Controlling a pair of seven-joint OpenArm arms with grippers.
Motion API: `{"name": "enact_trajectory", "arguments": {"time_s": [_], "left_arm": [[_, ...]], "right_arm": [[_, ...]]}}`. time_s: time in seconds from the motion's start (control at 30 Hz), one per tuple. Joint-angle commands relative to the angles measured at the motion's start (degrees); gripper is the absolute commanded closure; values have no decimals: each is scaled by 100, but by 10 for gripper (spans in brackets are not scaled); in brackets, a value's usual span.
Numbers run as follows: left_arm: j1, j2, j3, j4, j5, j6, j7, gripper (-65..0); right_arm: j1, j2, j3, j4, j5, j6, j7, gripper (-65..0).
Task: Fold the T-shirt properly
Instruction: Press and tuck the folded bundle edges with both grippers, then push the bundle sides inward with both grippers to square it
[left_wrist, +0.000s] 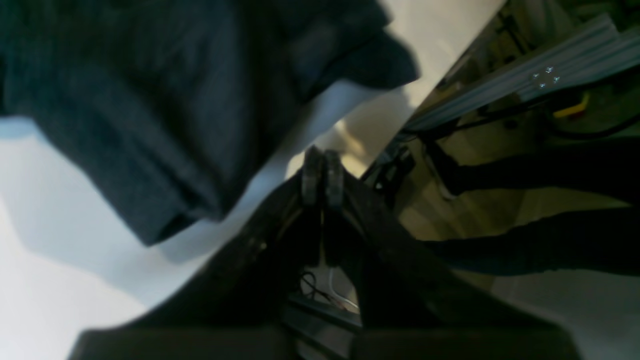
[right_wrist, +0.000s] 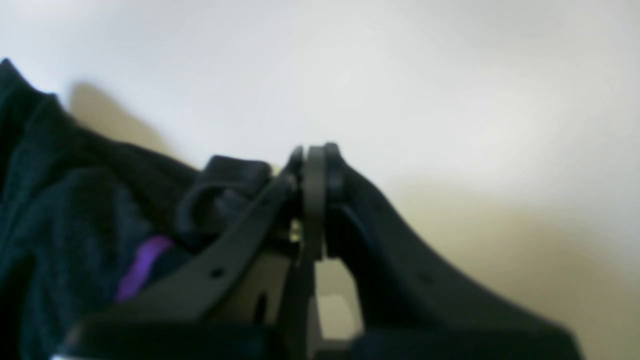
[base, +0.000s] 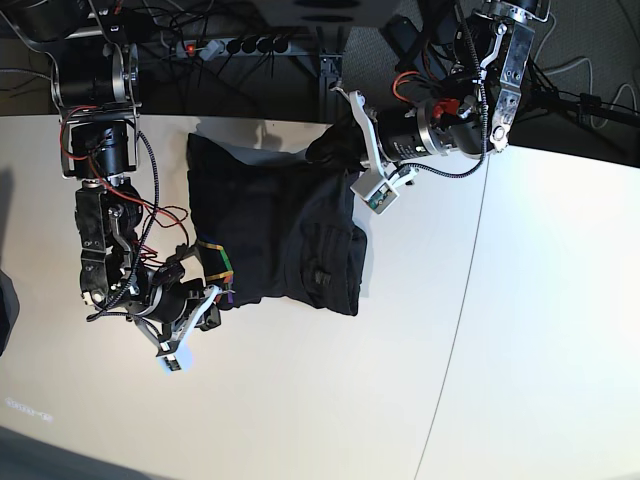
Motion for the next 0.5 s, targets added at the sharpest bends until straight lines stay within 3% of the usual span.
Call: {"name": "enact_trajectory", "arguments": {"time_s": [0.0, 0.47], "left_arm": [[-85, -2, -2, 4, -79, -156, -125, 0], [-651, -2, -2, -389, 264, -156, -144, 0]], "right_arm": [[151, 63, 37, 90, 127, 153, 52, 0], [-413, 107, 37, 306, 339, 168, -33, 0]]}}
